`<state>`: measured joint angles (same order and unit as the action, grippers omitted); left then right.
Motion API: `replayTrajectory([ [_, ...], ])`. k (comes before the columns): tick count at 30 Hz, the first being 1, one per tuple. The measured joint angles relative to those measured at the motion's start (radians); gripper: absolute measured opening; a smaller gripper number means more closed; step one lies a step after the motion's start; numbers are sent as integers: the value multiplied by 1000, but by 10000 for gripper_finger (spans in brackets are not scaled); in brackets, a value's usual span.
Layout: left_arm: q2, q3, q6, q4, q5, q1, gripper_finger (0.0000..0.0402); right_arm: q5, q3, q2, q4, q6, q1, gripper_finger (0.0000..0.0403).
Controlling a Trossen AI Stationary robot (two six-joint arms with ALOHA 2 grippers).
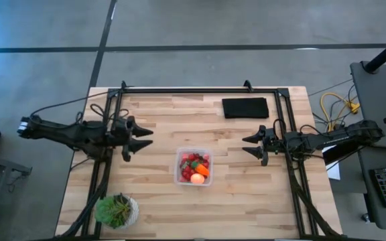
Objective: Pick and placing Produce into tupperware
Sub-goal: Return to Home Position
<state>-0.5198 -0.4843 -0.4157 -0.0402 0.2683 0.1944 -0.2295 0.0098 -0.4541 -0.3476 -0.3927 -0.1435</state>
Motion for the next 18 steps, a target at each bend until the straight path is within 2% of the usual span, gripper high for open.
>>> replayTrajectory([
  [5, 55, 1, 9, 132, 53, 0, 203, 0, 0, 0, 0, 0, 0, 226],
  [9, 95, 12, 22, 206, 55, 0, 203, 0, 0, 0, 0, 0, 0, 226],
  [12, 166, 34, 48, 192, 56, 0, 203, 0, 0, 0, 0, 0, 0, 226],
  [18, 323, 162, 57, 114, 62, 0, 203, 0, 0, 0, 0, 0, 0, 226],
])
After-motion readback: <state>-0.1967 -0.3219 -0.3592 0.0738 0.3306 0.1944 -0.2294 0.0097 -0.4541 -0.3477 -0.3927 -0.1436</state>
